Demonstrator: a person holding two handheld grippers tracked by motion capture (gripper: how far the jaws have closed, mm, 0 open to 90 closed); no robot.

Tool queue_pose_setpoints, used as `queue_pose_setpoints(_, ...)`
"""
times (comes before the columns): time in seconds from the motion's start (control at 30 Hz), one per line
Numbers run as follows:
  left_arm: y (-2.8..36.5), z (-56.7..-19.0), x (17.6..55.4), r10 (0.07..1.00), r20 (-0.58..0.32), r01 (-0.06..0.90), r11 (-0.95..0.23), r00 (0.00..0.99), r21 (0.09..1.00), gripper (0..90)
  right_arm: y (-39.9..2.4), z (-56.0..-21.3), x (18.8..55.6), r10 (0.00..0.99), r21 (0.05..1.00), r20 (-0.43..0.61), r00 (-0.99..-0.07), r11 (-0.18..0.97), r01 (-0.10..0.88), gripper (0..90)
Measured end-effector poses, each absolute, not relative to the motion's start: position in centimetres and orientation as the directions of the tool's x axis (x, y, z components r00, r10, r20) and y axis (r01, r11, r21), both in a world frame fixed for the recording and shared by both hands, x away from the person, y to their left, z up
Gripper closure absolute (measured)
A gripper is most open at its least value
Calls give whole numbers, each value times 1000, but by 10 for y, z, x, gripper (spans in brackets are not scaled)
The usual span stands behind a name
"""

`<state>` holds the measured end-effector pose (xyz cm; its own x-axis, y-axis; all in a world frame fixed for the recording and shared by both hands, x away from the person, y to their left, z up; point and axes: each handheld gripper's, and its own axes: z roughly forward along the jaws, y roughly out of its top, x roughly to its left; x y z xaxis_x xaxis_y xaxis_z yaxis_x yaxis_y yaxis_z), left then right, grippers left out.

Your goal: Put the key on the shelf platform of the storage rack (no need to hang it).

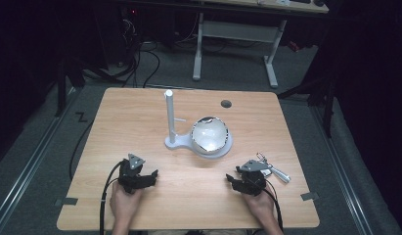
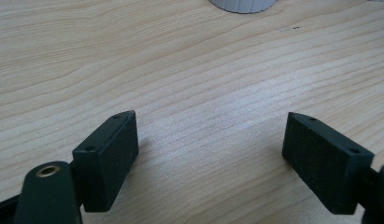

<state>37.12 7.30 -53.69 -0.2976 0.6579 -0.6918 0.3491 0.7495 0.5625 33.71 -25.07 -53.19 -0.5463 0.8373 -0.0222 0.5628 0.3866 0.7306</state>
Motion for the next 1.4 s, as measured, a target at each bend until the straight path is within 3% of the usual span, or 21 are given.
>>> queue_pose_setpoints(0.77,73,-537,371,658,-692,349,750,-298,562,187,-249,-532,336,843,728,-18,-538,380,571,430)
queue_pose_setpoints(1.4,73,-537,371,658,-691,351,749,-299,562,187,-251,-525,336,854,739,-25,-519,366,566,466)
